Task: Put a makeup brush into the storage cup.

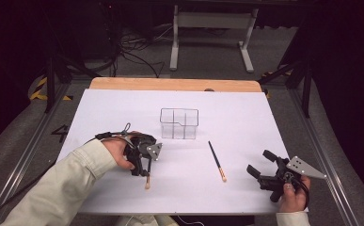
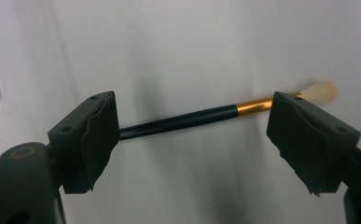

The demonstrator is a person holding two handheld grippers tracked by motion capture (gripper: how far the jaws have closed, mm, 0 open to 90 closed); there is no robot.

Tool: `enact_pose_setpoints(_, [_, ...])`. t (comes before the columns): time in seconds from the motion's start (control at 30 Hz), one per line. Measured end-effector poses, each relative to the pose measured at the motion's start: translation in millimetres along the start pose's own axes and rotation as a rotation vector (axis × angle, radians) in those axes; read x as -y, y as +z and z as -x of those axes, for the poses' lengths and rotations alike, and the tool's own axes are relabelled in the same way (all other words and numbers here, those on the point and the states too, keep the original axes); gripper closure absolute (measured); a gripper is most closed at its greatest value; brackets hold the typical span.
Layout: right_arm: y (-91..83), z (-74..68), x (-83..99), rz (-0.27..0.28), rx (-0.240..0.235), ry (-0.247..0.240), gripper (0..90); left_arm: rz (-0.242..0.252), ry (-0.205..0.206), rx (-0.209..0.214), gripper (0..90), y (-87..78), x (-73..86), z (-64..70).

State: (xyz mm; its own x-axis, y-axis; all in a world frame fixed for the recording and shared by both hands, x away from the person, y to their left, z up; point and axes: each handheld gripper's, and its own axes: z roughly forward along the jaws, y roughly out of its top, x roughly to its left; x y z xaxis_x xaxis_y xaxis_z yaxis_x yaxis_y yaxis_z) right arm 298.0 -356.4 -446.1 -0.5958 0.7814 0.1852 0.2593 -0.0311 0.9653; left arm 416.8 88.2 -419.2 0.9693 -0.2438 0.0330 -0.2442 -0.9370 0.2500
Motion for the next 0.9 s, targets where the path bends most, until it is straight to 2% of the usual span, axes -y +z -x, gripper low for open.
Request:
enact_pose_setpoints(0.07, [0.2,0.1,0.4,-0.002,-0.001,0.002,1.6,0.001,0.003,0.006,16.6,0.8,0.3,0.1])
enact_pose_setpoints(0.17, [0.3,0.1,0.4,-0.002,-0.003,0.002,1.6,0.007,0.021,0.029,9.7,0.5,1.6,-0.4])
enact_pose_setpoints(0.27, [0.2,0.1,0.4,-0.003,-0.002,0.004,1.6,-0.004,0.029,0.018,8.8,-0.5,1.8,0.1])
enact_pose_setpoints(0.3, [0.2,0.1,0.4,-0.003,-0.002,0.004,1.6,-0.010,0.057,0.014,8.8,-0.5,1.8,-0.8])
enact_pose_setpoints(0.47, [0.3,0.3,0.6,-0.003,-0.003,0.005,1.6,-0.025,0.094,-0.005,9.7,0.4,1.9,-0.5])
enact_pose_setpoints(0.57, [0.2,0.1,0.5,-0.003,-0.004,0.004,1.6,-0.016,0.095,-0.006,10.2,2.1,2.5,-0.9])
enact_pose_setpoints(0.73, [0.1,0.8,0.9,-0.007,-0.004,0.008,1.6,-0.042,0.109,-0.011,11.3,6.4,3.0,-3.1])
enact_pose_setpoints(0.9, [0.0,0.3,0.8,-0.008,-0.007,0.008,1.6,-0.031,0.094,-0.007,9.3,10.0,1.8,-4.4])
